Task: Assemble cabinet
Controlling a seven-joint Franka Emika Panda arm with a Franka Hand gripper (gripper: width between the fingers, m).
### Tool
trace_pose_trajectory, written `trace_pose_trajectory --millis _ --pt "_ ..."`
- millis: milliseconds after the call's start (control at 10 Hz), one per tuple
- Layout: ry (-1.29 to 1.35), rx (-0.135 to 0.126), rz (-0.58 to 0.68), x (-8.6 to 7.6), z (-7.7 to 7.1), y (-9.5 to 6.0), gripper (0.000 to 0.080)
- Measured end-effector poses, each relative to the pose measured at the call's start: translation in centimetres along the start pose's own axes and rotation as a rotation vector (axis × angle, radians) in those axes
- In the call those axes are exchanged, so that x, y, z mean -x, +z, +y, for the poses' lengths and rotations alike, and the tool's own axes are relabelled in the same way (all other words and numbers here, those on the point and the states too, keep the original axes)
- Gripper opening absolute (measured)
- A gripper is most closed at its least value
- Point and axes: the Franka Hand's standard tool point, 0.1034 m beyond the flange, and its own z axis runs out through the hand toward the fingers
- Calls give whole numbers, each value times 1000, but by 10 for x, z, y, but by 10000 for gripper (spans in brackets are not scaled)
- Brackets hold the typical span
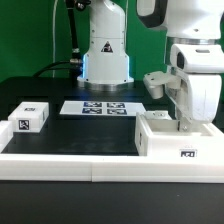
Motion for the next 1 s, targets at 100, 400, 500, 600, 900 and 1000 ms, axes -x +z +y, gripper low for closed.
trace_pose_trajectory --millis 100,400,500,600,900,1000 --pt "1 1 0 0 0 0 38" --pt "3 0 0 1 0 0 247" --pt "4 0 0 2 0 0 247" --pt "4 0 0 2 0 0 430" --pt "5 0 -1 3 0 0 732" --pt "6 0 -1 3 0 0 779"
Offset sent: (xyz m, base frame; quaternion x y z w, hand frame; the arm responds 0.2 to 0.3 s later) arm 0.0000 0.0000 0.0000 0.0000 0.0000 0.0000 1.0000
